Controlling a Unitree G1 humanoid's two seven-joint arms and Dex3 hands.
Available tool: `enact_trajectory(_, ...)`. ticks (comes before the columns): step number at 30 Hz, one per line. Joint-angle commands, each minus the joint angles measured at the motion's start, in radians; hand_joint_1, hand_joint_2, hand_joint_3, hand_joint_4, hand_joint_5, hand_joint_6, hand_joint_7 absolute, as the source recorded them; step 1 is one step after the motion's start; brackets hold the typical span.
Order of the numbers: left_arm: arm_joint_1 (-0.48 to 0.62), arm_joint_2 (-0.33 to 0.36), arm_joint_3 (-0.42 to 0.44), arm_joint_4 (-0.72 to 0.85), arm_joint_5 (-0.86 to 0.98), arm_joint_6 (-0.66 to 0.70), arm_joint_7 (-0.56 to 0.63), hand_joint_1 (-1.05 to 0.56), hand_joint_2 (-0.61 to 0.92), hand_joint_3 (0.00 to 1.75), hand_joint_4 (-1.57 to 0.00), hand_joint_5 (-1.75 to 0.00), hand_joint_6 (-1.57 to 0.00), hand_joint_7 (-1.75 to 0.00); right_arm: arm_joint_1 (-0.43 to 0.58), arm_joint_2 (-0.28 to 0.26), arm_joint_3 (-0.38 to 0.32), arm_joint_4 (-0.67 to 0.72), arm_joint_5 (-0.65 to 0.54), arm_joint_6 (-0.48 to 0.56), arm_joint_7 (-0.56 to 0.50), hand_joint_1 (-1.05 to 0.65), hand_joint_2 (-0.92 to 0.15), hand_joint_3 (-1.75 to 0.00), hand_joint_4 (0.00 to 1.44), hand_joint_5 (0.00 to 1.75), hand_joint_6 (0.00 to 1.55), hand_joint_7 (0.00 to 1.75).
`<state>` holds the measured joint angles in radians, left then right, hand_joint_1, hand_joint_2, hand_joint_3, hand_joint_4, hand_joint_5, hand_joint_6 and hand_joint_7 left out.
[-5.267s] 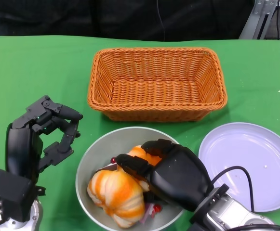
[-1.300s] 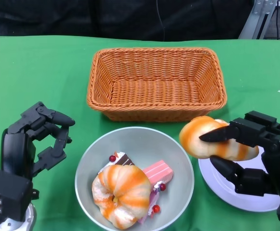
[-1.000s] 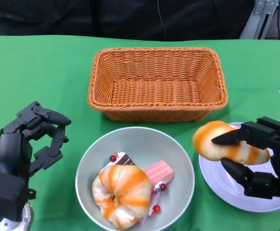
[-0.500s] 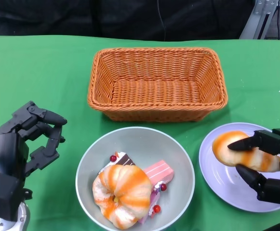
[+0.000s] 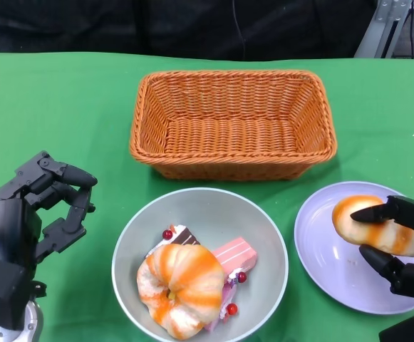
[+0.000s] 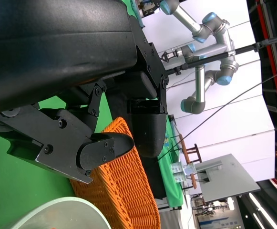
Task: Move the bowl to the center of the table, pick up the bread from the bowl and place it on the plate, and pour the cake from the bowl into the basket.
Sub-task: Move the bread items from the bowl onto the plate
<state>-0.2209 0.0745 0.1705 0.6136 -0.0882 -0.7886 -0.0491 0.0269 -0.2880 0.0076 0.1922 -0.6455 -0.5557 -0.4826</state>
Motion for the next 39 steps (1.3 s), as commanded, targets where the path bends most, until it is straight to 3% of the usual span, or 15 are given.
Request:
enact_trajectory(1, 0.011, 0.016, 0.011, -0.009, 0.000, -0.011, 0.001, -0.12, 0.73, 0.70, -0.75, -1.57, -0.78, -1.22, -0.042, -0.022, 0.014, 0.075, -0.026, -0.005, -0.047, -0.09, -0.52, -0.76, 0.92, 1.28, 1.11, 0.58)
enact_trajectory(5, 0.024, 0.012, 0.009, -0.032, 0.005, 0.004, 0.006, -0.12, 0.72, 0.73, -0.74, -1.56, -0.77, -1.24, -0.081, -0.028, 0.039, 0.148, -0.061, -0.001, -0.088, -0.11, -0.56, -0.67, 0.95, 1.16, 1.15, 0.45)
enact_trajectory(8, 0.037, 0.008, 0.006, -0.056, 0.010, 0.014, 0.010, -0.12, 0.71, 0.73, -0.72, -1.57, -0.77, -1.24, -0.110, -0.036, 0.055, 0.207, -0.057, -0.008, -0.098, -0.10, -0.58, -0.60, 0.92, 1.21, 1.17, 0.38)
enact_trajectory(12, 0.048, 0.003, 0.002, -0.083, 0.009, 0.031, 0.009, -0.11, 0.71, 0.73, -0.72, -1.57, -0.77, -1.24, -0.140, -0.047, 0.073, 0.278, -0.055, -0.024, -0.116, -0.08, -0.64, -0.48, 0.94, 1.17, 1.20, 0.30)
enact_trajectory(22, 0.053, 0.004, 0.002, -0.085, 0.020, 0.021, 0.010, -0.11, 0.72, 0.73, -0.73, -1.58, -0.77, -1.24, -0.199, -0.061, 0.126, 0.403, -0.053, -0.037, -0.146, -0.13, -0.71, -0.35, 0.94, 1.19, 1.22, 0.20)
enact_trajectory(27, 0.055, 0.005, 0.000, -0.089, 0.012, 0.028, -0.001, -0.13, 0.73, 0.71, -0.73, -1.58, -0.77, -1.24, -0.182, -0.060, 0.144, 0.362, -0.020, 0.042, -0.025, -0.10, -0.77, -0.27, 0.97, 1.04, 1.24, 0.13)
enact_trajectory(31, 0.048, 0.008, 0.000, -0.071, 0.028, 0.009, 0.010, -0.13, 0.73, 0.69, -0.74, -1.57, -0.78, -1.23, -0.157, -0.083, 0.156, 0.298, 0.004, 0.105, 0.107, -0.11, -0.85, -0.14, 0.93, 1.16, 1.26, 0.07)
enact_trajectory(34, 0.048, 0.004, 0.001, -0.070, 0.035, 0.001, 0.013, -0.12, 0.73, 0.70, -0.75, -1.55, -0.79, -1.23, -0.130, -0.089, 0.156, 0.235, 0.025, 0.152, 0.183, -0.10, -0.86, -0.08, 0.88, 1.14, 1.23, 0.03)
enact_trajectory(38, 0.050, -0.001, 0.004, -0.068, 0.045, -0.003, 0.025, -0.12, 0.73, 0.71, -0.76, -1.55, -0.79, -1.23, -0.102, -0.114, 0.163, 0.159, 0.046, 0.197, 0.285, -0.11, -0.86, -0.03, 0.88, 1.06, 1.19, 0.00)
enact_trajectory(39, 0.050, -0.002, 0.004, -0.066, 0.044, -0.006, 0.026, -0.11, 0.73, 0.71, -0.75, -1.54, -0.79, -1.23, -0.096, -0.123, 0.164, 0.141, 0.055, 0.203, 0.315, -0.14, -0.87, -0.02, 0.92, 0.88, 1.14, 0.01)
